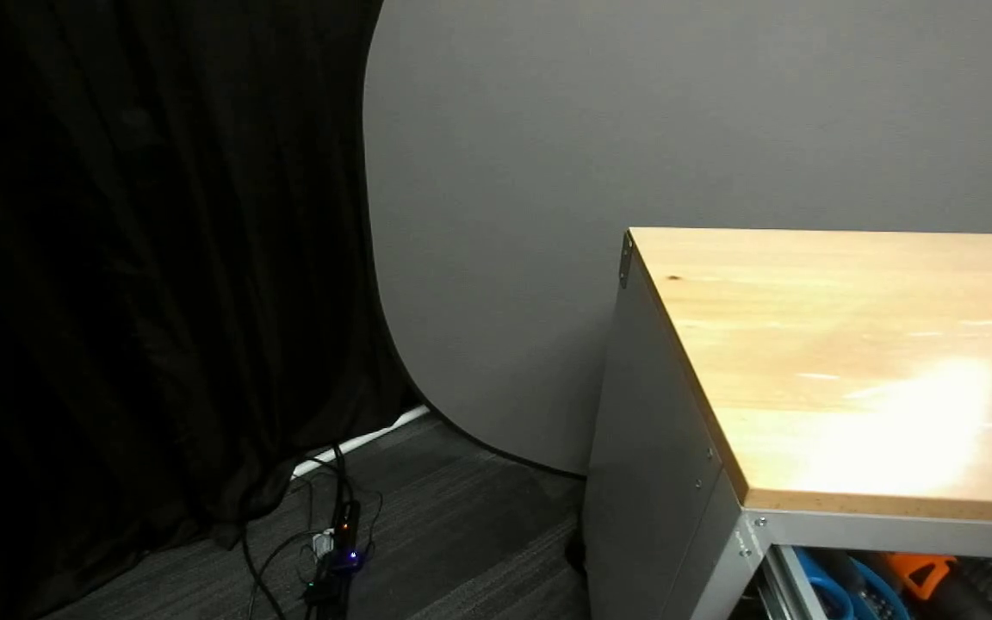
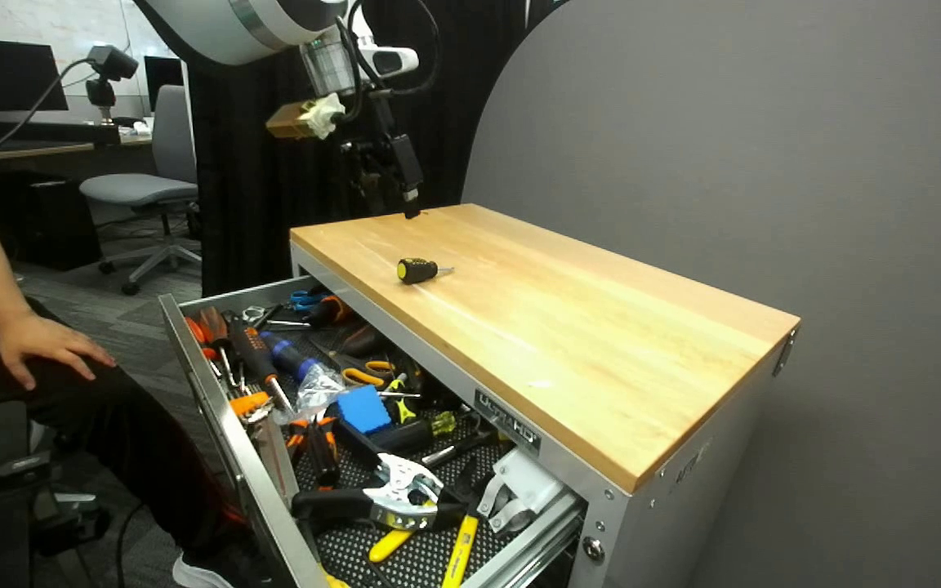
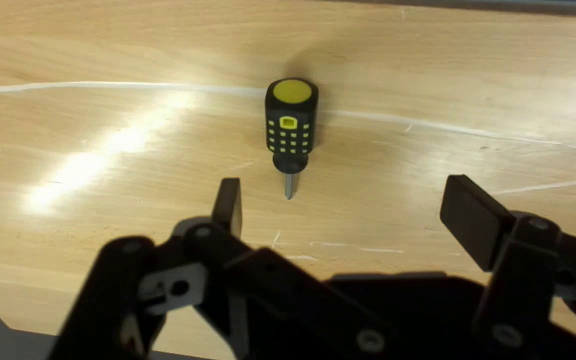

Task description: Put screwdriver in the drawer then close the drawer

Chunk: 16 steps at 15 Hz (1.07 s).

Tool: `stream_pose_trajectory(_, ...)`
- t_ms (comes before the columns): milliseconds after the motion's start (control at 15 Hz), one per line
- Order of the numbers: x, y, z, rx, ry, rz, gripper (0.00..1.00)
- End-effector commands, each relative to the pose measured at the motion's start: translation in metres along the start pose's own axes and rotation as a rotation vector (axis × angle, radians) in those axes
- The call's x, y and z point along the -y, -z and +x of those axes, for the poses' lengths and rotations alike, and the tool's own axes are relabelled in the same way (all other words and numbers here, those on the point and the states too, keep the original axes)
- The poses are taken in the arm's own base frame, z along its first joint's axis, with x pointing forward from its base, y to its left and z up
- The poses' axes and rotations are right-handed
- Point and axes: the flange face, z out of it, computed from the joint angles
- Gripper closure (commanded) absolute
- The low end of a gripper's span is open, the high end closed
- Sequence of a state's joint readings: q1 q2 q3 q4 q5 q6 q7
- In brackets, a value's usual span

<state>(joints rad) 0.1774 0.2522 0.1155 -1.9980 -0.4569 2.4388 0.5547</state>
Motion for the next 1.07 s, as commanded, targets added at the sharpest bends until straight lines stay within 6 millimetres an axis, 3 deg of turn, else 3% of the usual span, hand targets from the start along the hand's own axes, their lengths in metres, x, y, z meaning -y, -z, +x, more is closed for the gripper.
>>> stream_pose_trajectory(0, 0.001, -0.027, 0.016, -0.017, -0.024, -0.012, 0.00)
stream_pose_trajectory(267, -0.005, -0.051, 0.021, -0.012, -0.042, -0.031, 0.00)
stream_pose_trajectory(333, -0.007, -0.056, 0.022, -0.015, -0.040, -0.041, 0.07)
stream_pose_trajectory(400, -0.008, -0.060, 0.023, -0.014, -0.039, -0.049, 0.27)
stream_pose_trajectory(533, -0.010, -0.067, 0.024, -0.005, -0.040, -0.063, 0.32)
stream_pose_trajectory(867, -0.017, -0.069, 0.017, 0.042, -0.096, -0.075, 0.71)
stream_pose_trajectory(1000, -0.019, -0.065, 0.013, 0.064, -0.126, -0.066, 0.82)
